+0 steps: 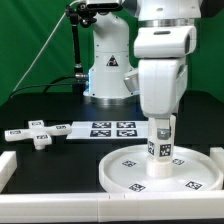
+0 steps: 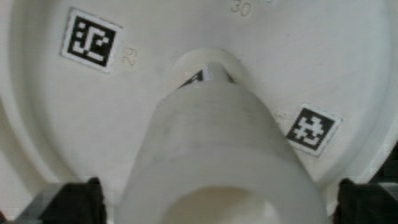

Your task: Assemble round table

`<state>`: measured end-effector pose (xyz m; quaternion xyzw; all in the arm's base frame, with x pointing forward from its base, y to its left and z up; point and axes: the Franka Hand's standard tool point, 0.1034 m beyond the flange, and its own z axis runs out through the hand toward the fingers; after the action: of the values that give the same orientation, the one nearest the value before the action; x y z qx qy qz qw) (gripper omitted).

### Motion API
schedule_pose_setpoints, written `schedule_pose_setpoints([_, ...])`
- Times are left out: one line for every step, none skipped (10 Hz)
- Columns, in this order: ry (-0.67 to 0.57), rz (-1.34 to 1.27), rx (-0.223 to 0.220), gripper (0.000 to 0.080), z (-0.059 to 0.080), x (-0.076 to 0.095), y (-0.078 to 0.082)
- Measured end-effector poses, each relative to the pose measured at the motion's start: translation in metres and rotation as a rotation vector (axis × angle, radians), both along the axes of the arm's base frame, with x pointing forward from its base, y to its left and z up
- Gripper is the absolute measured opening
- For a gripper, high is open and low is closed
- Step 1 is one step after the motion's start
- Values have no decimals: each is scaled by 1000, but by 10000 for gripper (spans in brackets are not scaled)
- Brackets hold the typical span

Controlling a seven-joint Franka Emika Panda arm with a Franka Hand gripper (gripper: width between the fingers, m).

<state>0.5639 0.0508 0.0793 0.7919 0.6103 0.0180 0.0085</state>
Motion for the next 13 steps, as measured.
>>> schedule_pose_setpoints([-1, 78, -16, 649, 0, 0, 0])
schedule_pose_setpoints([0, 147, -30, 649, -1, 0, -1])
schedule_pose_setpoints([2, 231, -44, 649, -2, -1, -2])
schedule_pose_setpoints([4, 285, -54, 649, -3, -1, -3])
schedule_pose_setpoints([4, 328, -58, 649, -3, -1, -4])
schedule_pose_setpoints([6, 386, -65, 649, -3, -1, -6])
schedule_pose_setpoints([7, 401, -66, 649, -4, -1, -7])
schedule_pose_setpoints([7, 399, -66, 649, -4, -1, -8])
schedule_pose_setpoints([7, 395, -66, 649, -4, -1, -9])
schedule_pose_setpoints([7, 393, -66, 515, -4, -1, -9])
schedule_pose_setpoints([7, 392, -66, 515, -4, -1, -10])
schedule_pose_setpoints([7, 371, -65, 404, -4, -1, -10])
schedule_pose_setpoints([7, 350, -65, 406, -4, -1, -10])
